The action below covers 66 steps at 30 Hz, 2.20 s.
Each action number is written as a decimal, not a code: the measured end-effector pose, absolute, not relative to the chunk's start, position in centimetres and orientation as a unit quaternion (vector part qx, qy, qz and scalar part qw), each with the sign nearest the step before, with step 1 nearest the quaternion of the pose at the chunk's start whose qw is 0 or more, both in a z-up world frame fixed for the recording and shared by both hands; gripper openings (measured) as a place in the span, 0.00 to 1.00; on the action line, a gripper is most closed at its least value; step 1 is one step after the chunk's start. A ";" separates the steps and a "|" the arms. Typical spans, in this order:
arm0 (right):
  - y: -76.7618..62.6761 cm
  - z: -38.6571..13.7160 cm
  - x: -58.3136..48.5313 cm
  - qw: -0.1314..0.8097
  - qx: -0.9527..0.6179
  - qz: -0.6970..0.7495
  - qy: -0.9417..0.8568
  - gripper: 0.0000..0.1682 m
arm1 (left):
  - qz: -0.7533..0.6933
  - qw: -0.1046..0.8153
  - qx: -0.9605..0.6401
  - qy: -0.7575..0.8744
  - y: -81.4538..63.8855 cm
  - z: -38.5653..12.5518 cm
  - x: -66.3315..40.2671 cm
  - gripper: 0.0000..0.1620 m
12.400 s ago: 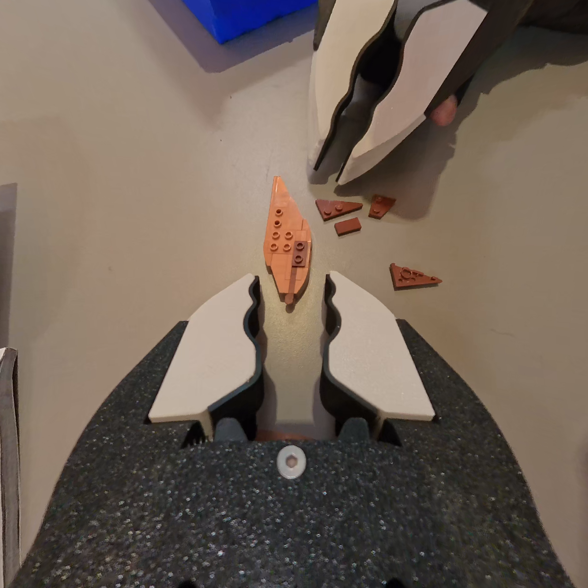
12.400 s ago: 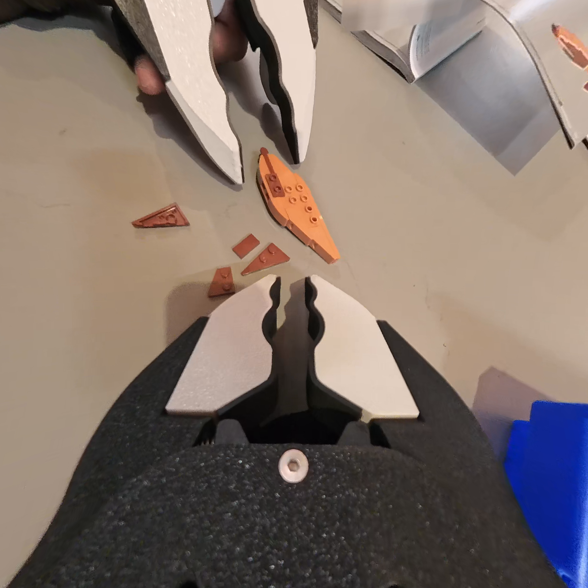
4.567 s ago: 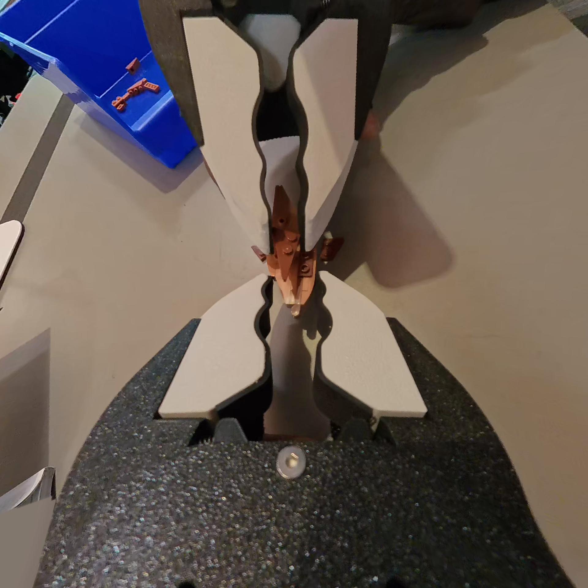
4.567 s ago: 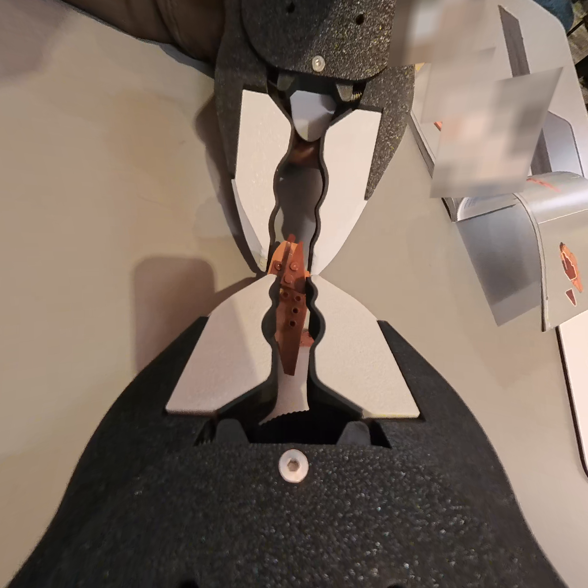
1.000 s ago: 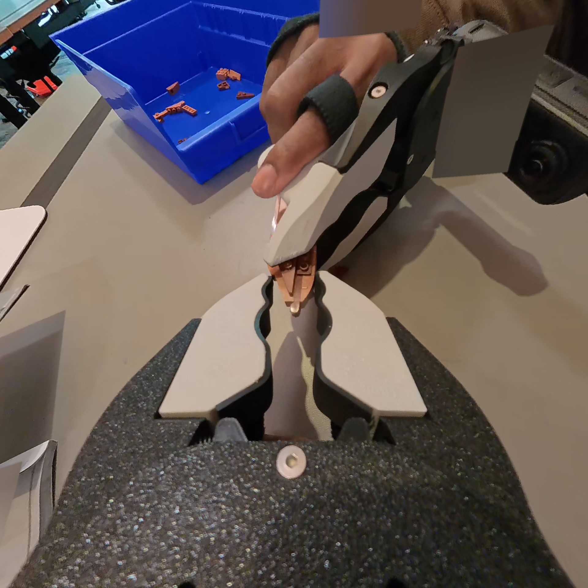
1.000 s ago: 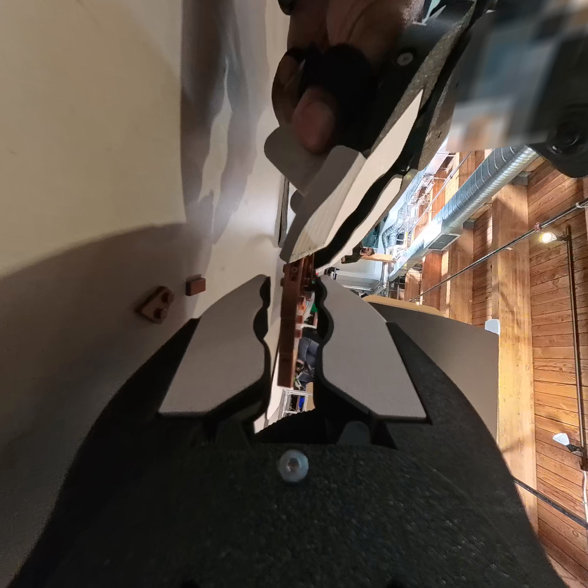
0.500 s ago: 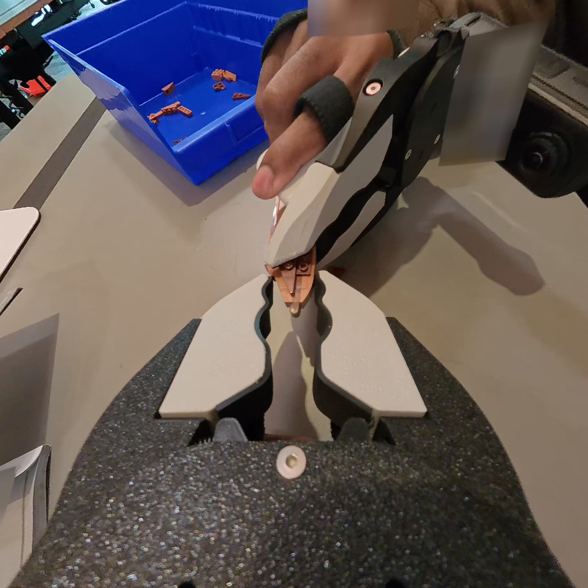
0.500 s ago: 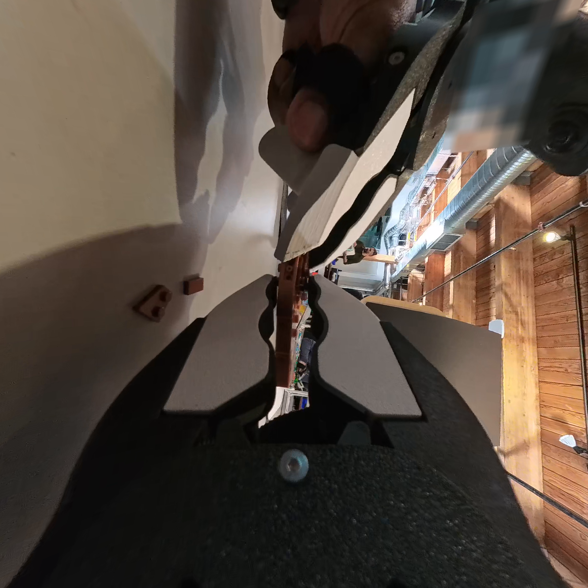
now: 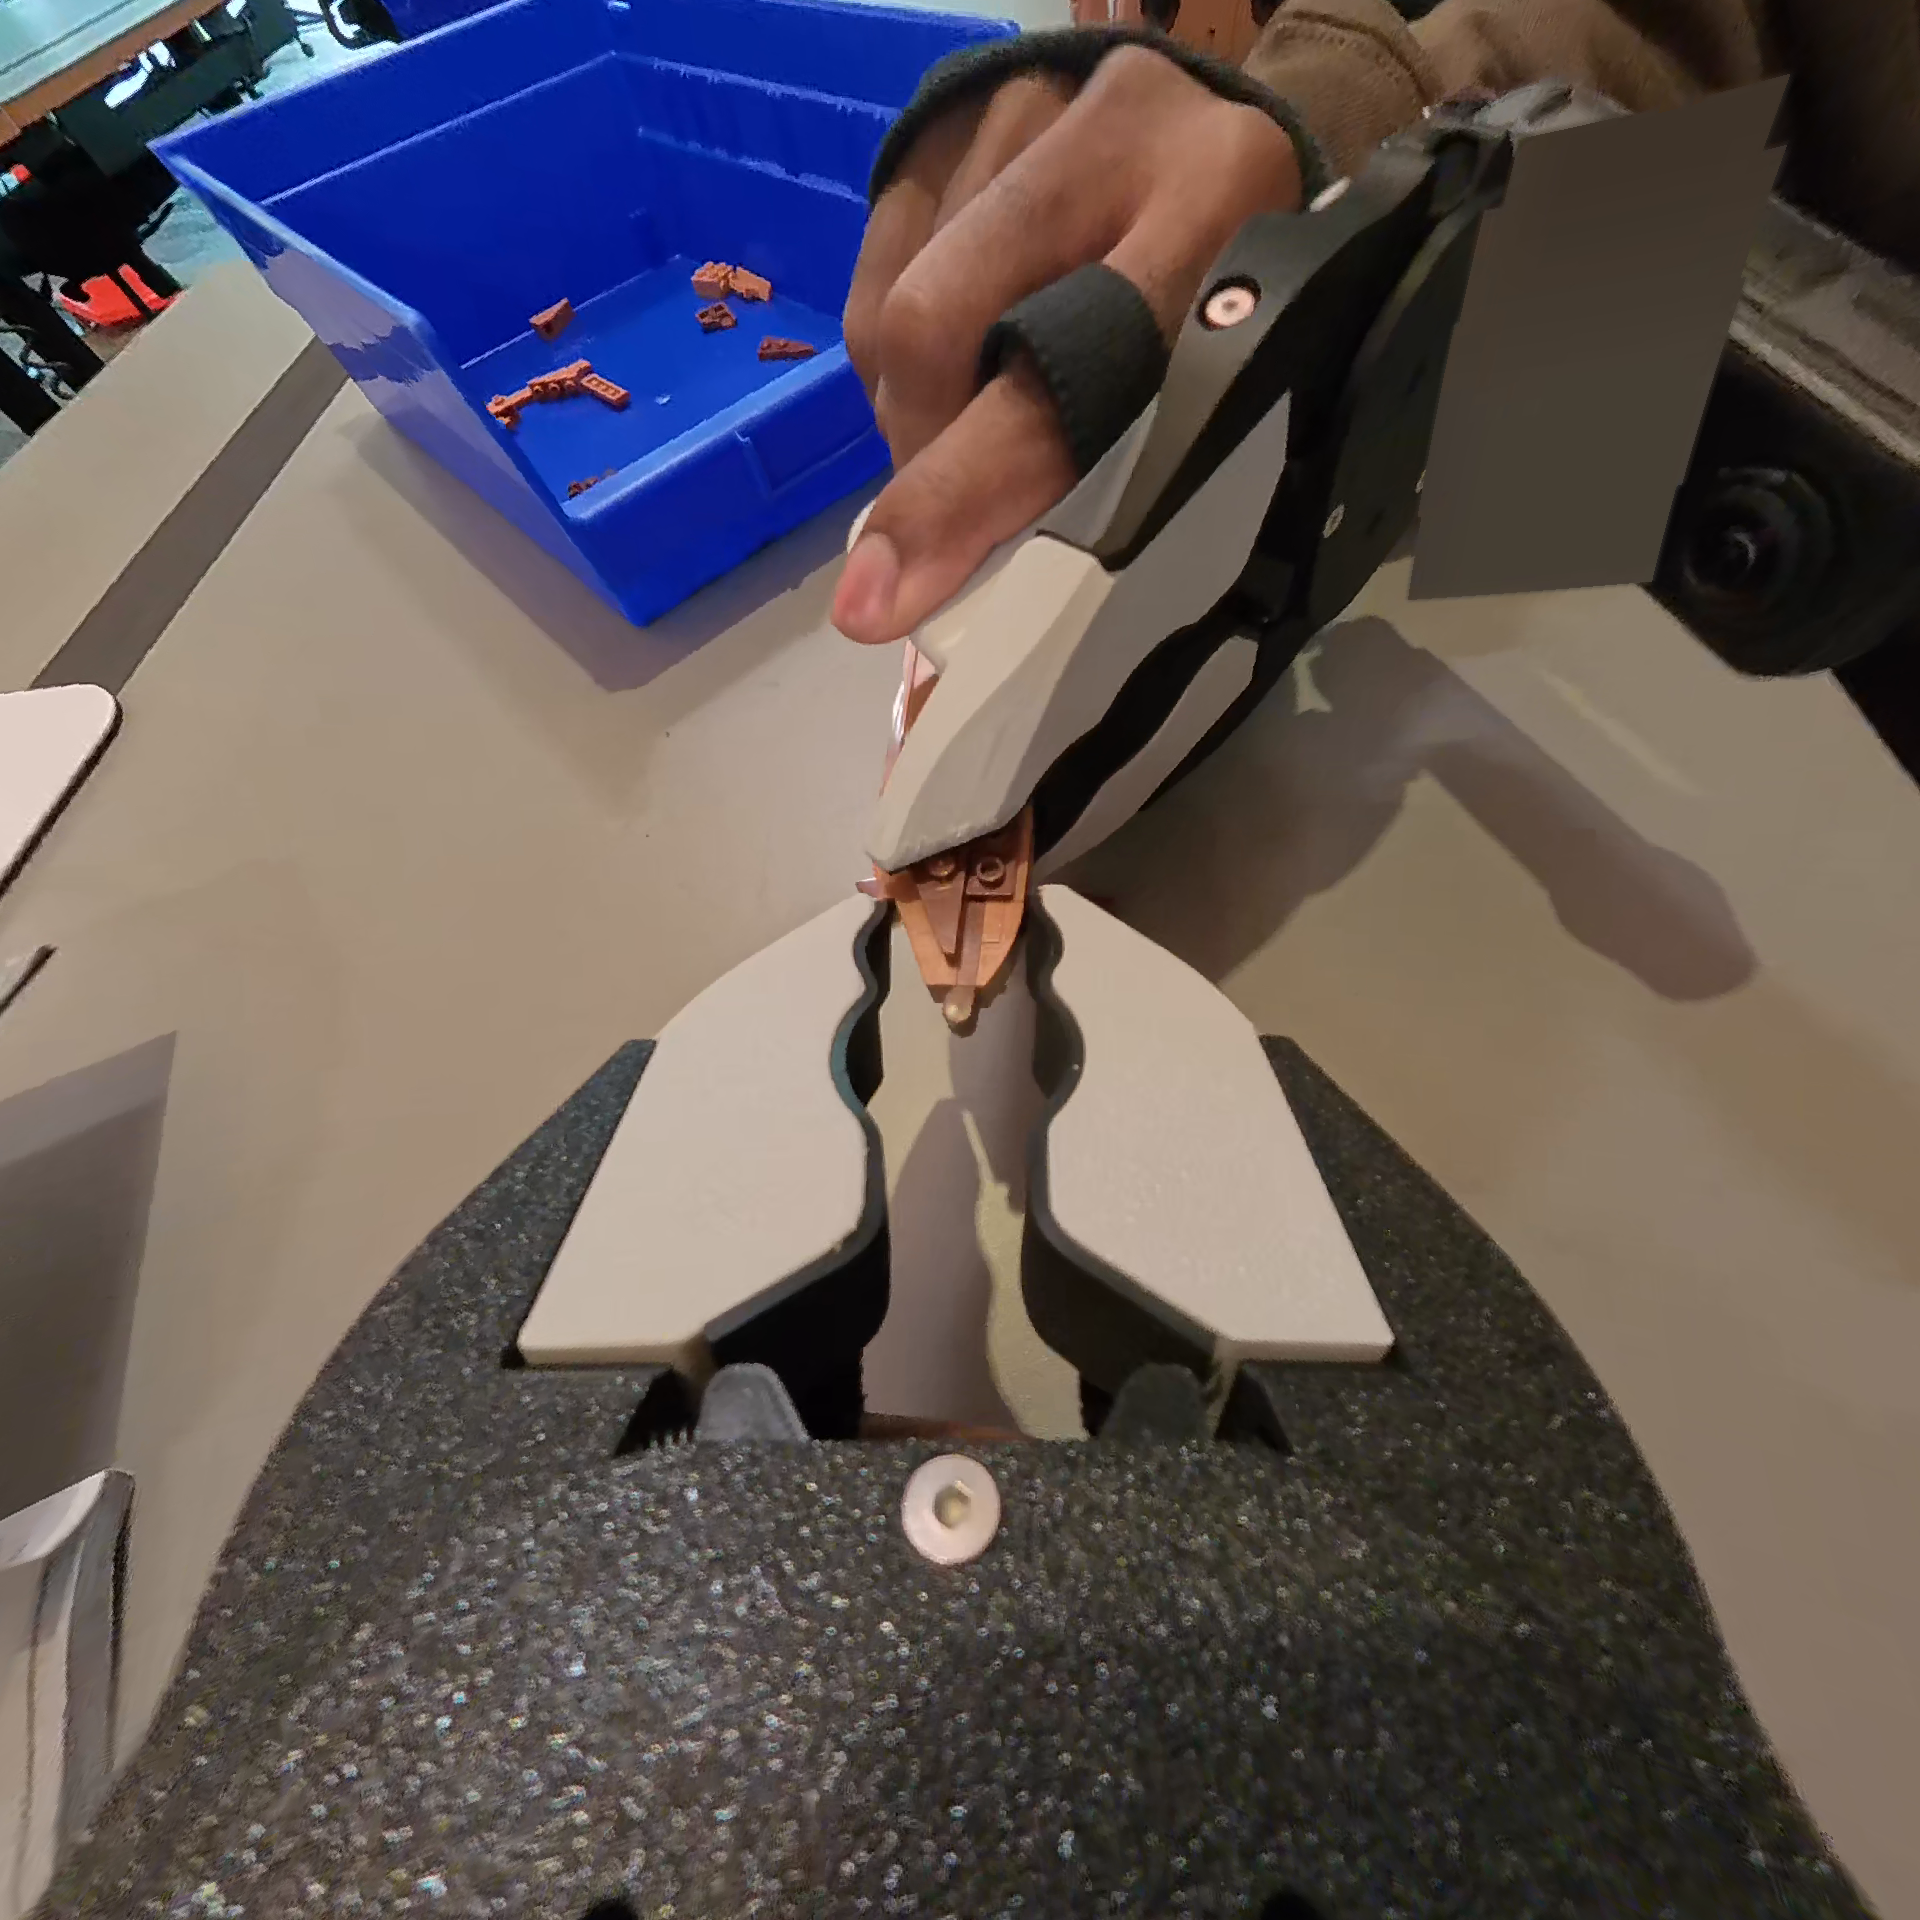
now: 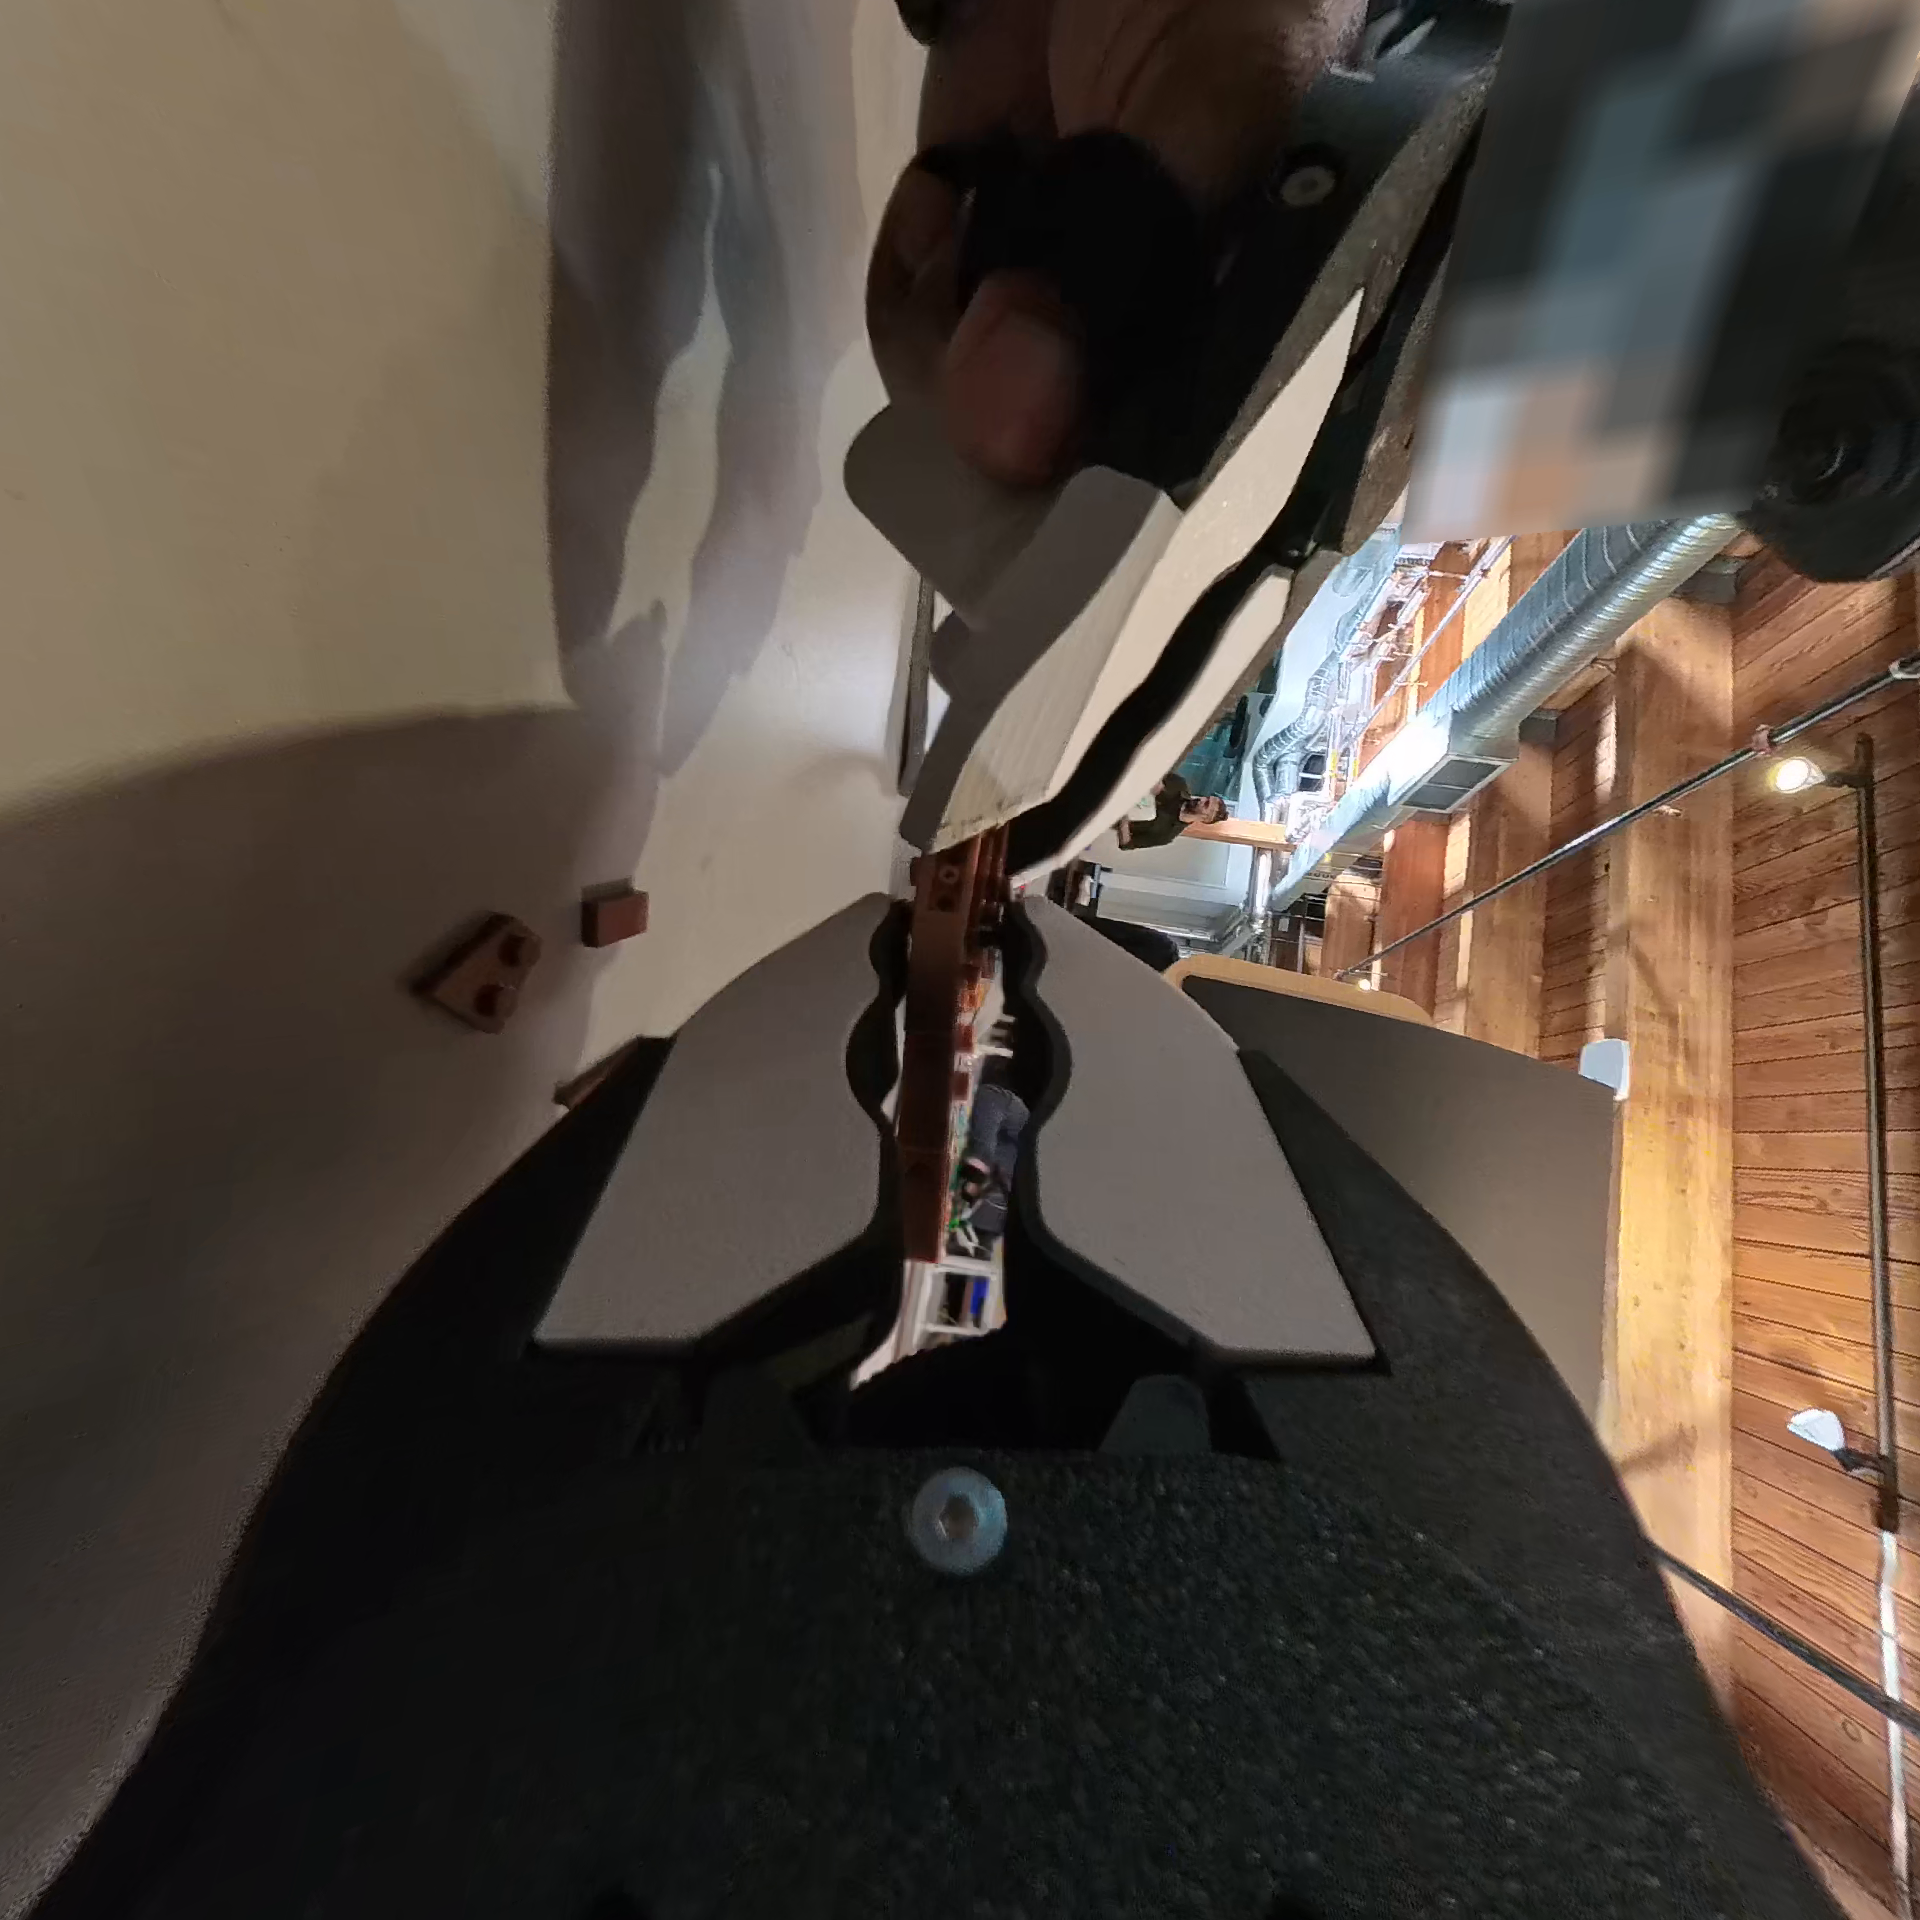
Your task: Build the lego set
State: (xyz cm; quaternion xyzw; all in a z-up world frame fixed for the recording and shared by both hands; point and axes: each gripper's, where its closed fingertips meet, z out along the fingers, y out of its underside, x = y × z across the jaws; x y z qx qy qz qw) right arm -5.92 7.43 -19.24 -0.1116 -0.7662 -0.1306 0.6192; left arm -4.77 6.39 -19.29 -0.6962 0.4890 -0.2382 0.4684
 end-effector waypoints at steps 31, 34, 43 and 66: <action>7.9 -17.8 -6.4 0.673 -0.067 -0.173 -0.716 0.11 | -0.605 0.294 -0.723 0.155 7.1 -17.6 -5.5 0.08; 8.0 -18.0 -6.4 0.670 -0.071 -0.168 -0.720 0.11 | -0.598 0.296 -0.728 0.160 7.1 -17.7 -5.4 0.08; 8.9 -17.8 -6.5 0.666 -0.127 -0.137 -0.722 0.22 | -0.572 0.311 -0.740 0.169 7.3 -18.1 -5.3 0.07; 7.6 -19.3 -4.6 0.353 -0.527 0.369 -0.680 0.29 | -0.342 0.449 -0.710 0.421 6.6 -19.3 -4.9 0.08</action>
